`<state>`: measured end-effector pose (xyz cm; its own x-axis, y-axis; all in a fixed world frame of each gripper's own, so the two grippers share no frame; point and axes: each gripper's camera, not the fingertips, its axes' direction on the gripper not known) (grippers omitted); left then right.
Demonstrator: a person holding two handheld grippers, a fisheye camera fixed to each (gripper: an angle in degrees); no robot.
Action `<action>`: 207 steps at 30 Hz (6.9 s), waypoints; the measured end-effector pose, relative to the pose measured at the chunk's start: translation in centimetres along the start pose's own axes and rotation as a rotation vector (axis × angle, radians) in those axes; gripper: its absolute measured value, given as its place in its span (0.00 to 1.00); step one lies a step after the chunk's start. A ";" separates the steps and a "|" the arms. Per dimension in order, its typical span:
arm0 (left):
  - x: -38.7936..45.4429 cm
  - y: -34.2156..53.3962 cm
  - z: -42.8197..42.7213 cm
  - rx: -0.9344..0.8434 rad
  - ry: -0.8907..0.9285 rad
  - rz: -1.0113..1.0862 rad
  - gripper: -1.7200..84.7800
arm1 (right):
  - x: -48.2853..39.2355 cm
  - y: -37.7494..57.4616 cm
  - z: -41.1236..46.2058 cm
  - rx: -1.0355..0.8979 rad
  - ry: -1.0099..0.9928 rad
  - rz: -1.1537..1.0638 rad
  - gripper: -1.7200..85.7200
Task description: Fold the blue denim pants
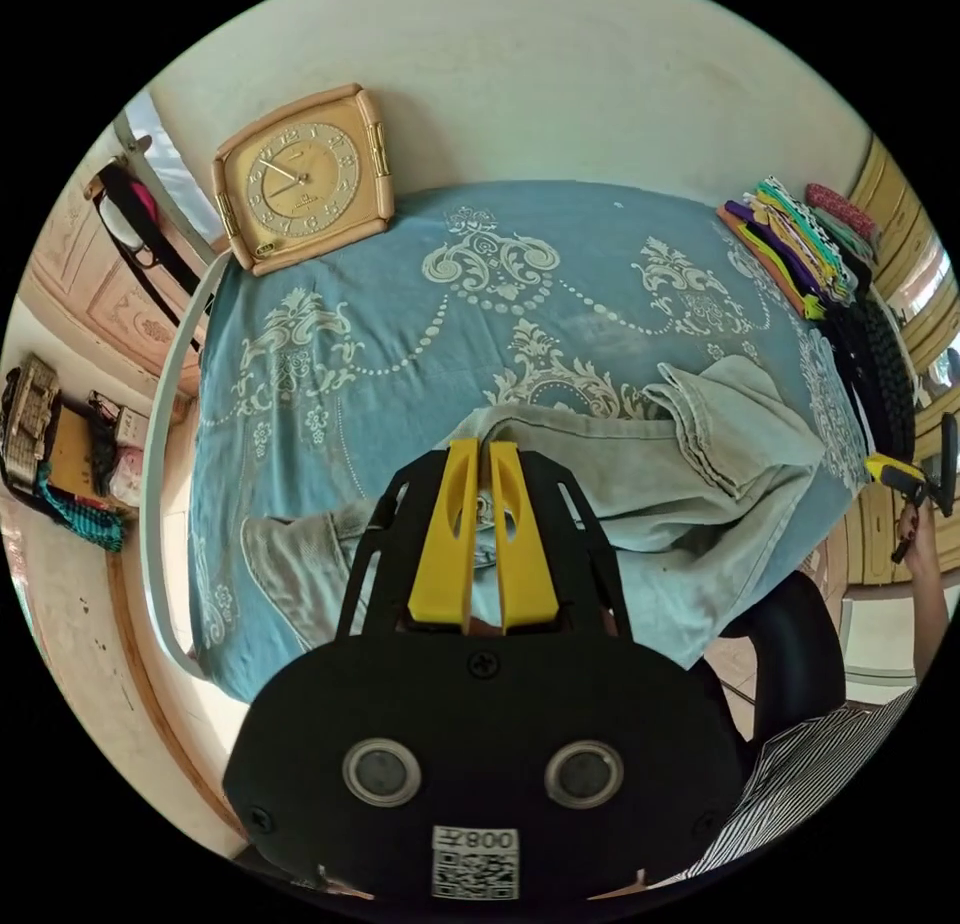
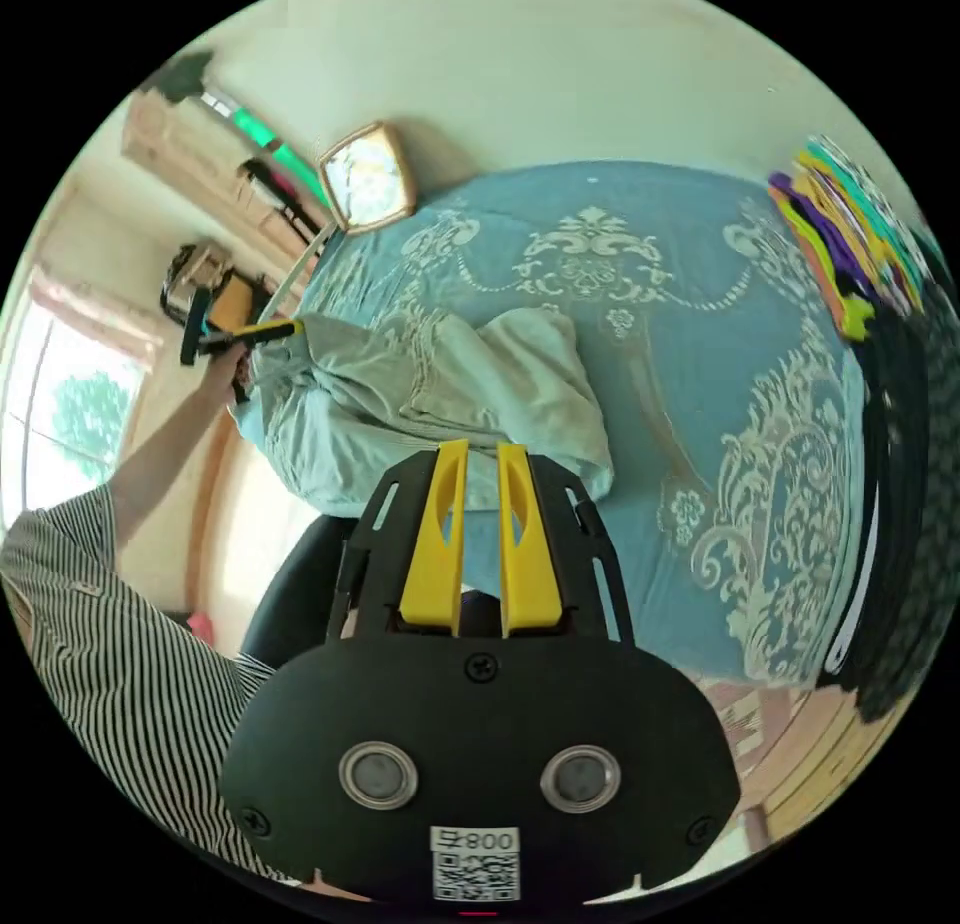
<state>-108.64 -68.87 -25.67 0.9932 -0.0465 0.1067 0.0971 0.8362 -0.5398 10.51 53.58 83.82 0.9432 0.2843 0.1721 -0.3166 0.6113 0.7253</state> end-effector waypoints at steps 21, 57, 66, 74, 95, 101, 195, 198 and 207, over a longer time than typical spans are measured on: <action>13.5 6.1 12.8 0.086 0.049 -0.064 0.04 | -15.3 -8.6 13.4 -0.147 0.064 -0.430 0.05; 32.1 43.7 33.2 0.092 0.190 -0.689 0.12 | 17.1 8.6 4.4 -0.023 0.164 0.462 0.09; 40.6 64.3 43.1 0.046 0.541 -1.155 0.17 | 20.0 15.2 8.6 -0.030 0.059 0.558 0.09; 46.8 68.5 52.2 0.147 0.821 -1.280 0.15 | 22.4 18.4 9.3 0.059 0.031 0.649 0.10; 52.0 71.1 52.3 0.222 0.810 -1.165 0.05 | 28.2 24.5 12.5 0.277 -0.154 0.788 0.04; 50.7 67.9 49.2 0.311 0.800 -1.046 0.05 | 25.6 26.6 8.6 0.284 -0.149 0.669 0.03; 23.8 -5.0 42.6 0.281 0.254 -0.432 0.04 | 14.5 -0.4 -1.4 0.423 0.371 0.192 0.03; 23.4 -3.9 42.3 0.289 0.288 -0.442 0.04 | 16.1 -0.9 0.7 0.330 0.335 0.192 0.05; 22.5 -3.2 45.3 0.245 0.319 -0.478 0.03 | 24.2 -8.2 12.0 -0.010 0.279 0.352 0.08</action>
<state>-89.49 -47.87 16.27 0.8172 -0.5762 0.0140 0.5560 0.7818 -0.2823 37.11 46.62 90.03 0.7146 0.6639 0.2204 -0.6160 0.4480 0.6480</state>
